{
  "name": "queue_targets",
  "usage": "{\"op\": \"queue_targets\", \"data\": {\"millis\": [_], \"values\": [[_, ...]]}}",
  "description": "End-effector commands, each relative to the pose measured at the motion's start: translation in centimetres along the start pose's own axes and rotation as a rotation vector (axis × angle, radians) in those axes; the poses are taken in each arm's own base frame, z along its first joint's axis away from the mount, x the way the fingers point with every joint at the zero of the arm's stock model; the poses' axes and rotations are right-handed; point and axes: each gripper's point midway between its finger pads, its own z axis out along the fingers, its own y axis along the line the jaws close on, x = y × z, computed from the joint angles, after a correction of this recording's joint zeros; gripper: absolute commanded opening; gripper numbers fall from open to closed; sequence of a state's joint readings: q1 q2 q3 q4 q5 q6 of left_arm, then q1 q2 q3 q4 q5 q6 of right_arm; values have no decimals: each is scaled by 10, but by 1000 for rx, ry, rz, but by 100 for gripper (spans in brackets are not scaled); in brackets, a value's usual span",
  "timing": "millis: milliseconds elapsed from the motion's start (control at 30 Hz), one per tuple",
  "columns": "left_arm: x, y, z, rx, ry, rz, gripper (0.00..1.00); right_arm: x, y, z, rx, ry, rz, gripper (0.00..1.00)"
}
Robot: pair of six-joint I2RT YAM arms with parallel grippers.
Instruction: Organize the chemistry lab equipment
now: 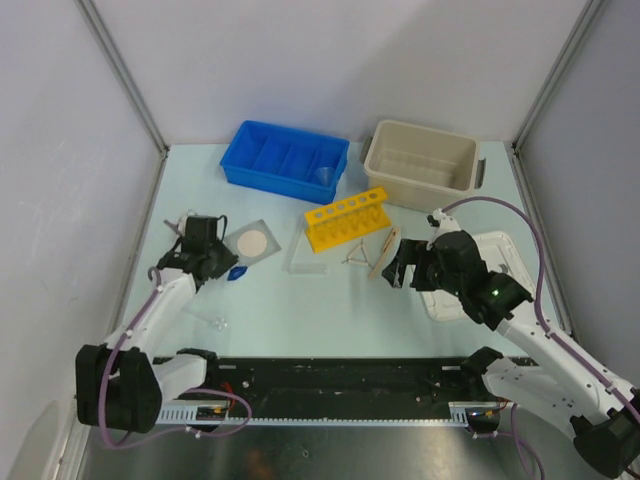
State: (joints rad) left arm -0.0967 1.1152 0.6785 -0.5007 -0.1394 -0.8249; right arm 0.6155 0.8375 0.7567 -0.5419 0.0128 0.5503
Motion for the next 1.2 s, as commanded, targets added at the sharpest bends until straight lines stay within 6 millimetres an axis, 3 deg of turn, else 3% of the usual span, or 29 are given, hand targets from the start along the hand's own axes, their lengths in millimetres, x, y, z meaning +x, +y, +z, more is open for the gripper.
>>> {"op": "queue_targets", "data": {"millis": [0, 233, 533, 933, 1167], "values": [[-42, -57, -38, 146, -167, 259, 21, -4, 4, -8, -21, -26, 11, 92], [-59, -140, -61, 320, -184, 566, 21, -5, 0, -16, -8, -49, 16, 92], [-92, -248, -43, 475, -209, 854, 21, -12, 8, -20, -40, -81, 45, 92], [-122, -345, 33, 544, -269, 973, 23, -10, 19, -23, -80, -71, 79, 91], [-122, -378, 84, 567, -275, 950, 24, -10, 21, -27, -94, -79, 68, 91]]}}
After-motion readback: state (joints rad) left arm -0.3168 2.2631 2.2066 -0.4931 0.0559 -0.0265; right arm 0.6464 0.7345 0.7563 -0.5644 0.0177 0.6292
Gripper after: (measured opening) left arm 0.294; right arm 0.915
